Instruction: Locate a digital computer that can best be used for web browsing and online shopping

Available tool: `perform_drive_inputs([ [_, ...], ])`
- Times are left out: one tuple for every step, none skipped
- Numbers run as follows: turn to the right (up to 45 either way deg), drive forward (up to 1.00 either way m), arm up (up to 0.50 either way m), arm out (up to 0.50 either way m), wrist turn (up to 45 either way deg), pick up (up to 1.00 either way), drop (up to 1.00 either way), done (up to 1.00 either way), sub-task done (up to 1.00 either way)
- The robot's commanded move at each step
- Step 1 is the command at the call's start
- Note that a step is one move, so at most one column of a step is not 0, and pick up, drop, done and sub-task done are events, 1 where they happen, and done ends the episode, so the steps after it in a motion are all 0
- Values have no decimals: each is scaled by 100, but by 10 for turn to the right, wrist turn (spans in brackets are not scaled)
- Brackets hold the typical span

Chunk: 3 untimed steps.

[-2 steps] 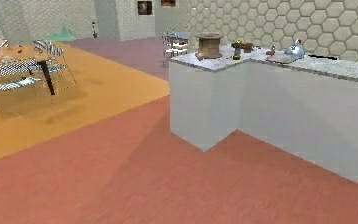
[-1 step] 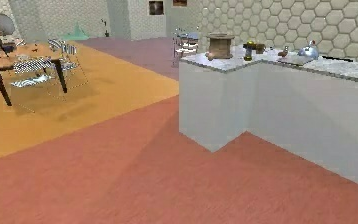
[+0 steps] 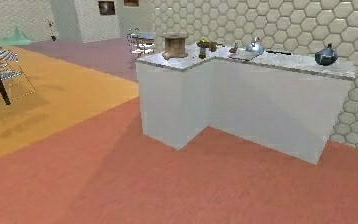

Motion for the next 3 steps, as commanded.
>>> perform_drive_inputs([
  [0,50,0,0,0,0,0,0,0],
  [-390,0,0,0,0,0,0,0,0],
  [0,10,0,0,0,0,0,0,0],
])
